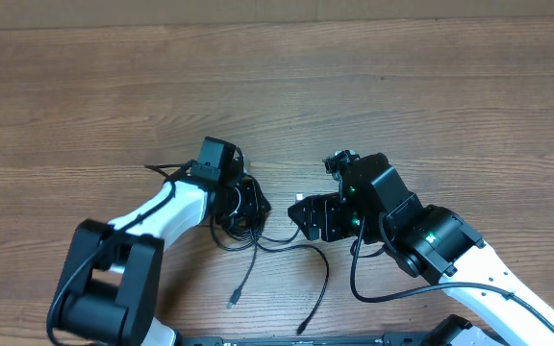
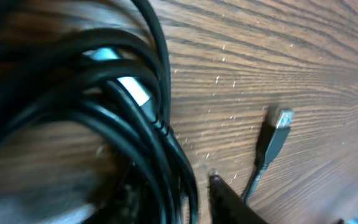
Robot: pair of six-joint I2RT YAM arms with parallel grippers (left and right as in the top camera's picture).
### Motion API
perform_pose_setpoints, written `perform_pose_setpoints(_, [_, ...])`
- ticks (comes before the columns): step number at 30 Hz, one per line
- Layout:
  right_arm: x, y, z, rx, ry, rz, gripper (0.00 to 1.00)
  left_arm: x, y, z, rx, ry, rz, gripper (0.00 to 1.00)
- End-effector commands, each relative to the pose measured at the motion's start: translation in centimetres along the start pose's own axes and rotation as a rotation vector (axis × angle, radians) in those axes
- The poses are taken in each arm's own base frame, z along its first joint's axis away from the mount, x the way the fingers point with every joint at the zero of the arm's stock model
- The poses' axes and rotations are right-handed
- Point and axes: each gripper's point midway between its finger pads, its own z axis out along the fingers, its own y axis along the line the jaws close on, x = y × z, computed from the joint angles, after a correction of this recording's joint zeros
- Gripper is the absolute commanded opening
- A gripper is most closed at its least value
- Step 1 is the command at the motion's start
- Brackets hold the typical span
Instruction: Untangle cables
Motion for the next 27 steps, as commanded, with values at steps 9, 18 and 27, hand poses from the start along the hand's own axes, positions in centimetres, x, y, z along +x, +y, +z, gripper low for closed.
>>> perform_pose_setpoints(9, [-0.9, 0.8, -1.0, -0.018, -0.029, -0.005, 0.78, -1.5, -3.1, -1.1, 0.158, 0.002, 0.056, 0.04])
perform_pose_setpoints(18, [0.1, 2.2, -1.1, -0.102, 0.029, 0.001, 1.0, -5.6, -10.5, -13.2, 0.532, -0.2, 0.353, 0.04])
perform_pose_setpoints(27, [-0.2, 2.6, -1.1, -0.116, 0.033, 0.215, 1.0, -0.6, -10.9, -18.6, 0.544, -0.279, 0.726, 0.04])
